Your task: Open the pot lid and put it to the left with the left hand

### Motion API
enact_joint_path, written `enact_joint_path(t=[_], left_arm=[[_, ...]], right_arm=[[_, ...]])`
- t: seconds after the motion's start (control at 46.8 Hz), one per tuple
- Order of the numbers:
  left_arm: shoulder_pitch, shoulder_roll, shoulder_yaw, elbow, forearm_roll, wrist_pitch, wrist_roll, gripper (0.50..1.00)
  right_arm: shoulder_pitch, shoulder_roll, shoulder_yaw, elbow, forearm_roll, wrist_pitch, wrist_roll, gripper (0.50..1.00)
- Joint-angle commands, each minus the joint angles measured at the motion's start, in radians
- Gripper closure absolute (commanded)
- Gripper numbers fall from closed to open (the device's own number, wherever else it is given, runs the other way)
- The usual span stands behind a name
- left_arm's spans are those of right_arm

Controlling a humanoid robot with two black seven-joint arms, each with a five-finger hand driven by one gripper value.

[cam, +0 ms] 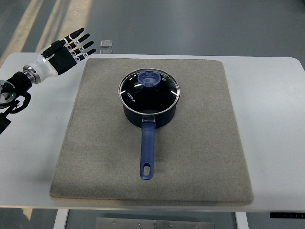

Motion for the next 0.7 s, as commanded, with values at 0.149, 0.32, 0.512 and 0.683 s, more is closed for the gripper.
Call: enact_joint_path(t=[0.149,0.32,0.512,0.683], left_arm=[[-0.002,-0.001,-0.002,0.0,0.0,0.0,0.0,0.508],[-0.009,0.0,0.0,0.0,0.002,0.021,0.001,0.508],[-0.015,0.0,0.0,-0.002,0.026,0.055,0.0,0.506],[-0.037,-0.001,-0.021,-0.006,0.279,-0.028,-0.022,0.508]], right_arm=[[0.0,0.0,0.0,0.0,0.0,0.0,0.0,0.585],[0.0,0.0,0.0,0.0,0.0,0.0,0.0,0.585],[0.0,0.0,0.0,0.0,0.0,0.0,0.0,0.585],[0.0,0.0,0.0,0.0,0.0,0.0,0.0,0.585]])
